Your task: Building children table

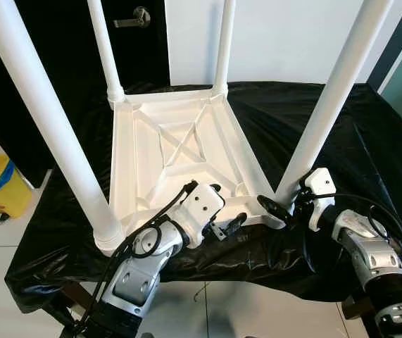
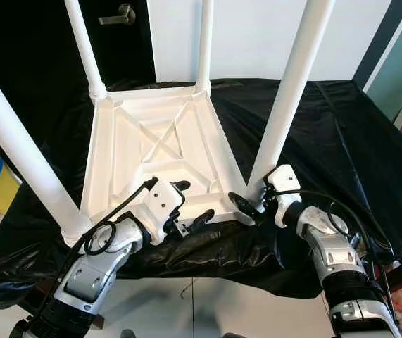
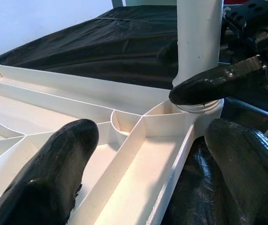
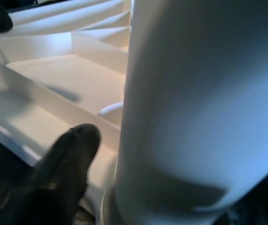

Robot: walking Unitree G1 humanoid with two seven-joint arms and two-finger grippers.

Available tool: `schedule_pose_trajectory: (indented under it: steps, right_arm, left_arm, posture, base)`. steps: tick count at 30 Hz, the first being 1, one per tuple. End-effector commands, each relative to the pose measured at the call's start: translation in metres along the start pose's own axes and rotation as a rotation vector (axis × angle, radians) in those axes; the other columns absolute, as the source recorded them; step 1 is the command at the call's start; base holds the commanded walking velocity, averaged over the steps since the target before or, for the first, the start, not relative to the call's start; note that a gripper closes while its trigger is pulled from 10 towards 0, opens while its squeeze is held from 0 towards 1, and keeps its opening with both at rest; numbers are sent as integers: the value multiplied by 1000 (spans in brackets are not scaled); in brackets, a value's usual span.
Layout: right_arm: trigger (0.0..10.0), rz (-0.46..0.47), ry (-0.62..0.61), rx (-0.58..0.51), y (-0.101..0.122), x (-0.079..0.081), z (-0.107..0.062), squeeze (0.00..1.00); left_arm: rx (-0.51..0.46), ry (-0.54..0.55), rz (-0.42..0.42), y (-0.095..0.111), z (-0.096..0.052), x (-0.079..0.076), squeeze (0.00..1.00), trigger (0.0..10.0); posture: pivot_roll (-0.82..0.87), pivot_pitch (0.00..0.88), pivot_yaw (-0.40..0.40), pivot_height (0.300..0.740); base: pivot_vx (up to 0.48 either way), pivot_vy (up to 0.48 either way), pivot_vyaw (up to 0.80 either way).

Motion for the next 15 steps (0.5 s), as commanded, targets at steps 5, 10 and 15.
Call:
schedule_pose_trajectory:
  steps: [5, 10, 15]
  right_arm:
    - [0, -5, 29, 21, -2, 0, 1, 0]
    - [3961, 6, 19, 29, -5, -2, -2, 0]
    - [10000, 30, -5, 31, -8, -3, -3, 0]
  left_arm:
    - [4, 6, 1, 1, 0, -2, 0, 10000]
    - [2, 9, -2, 2, 0, -2, 0, 10000]
    - [1, 8, -2, 2, 1, -2, 0, 10000]
  posture:
    - [1, 2, -41, 740]
    - [-5, 4, -41, 740]
    - [-8, 4, -41, 740]
  base:
    - [0, 0, 0]
    - [0, 0, 0]
    - [0, 0, 0]
Point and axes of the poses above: a point about 5 cm out from each wrist's last joint towards the gripper, its own z axis pointing out of the wrist towards the gripper, its own y axis along the axis of the wrist's last joint, x = y × z, the point moved 5 cm from there along z, pointing out of the wrist towards the gripper, and after that the axes turned 3 degrees about z, right-handed, at the moved point
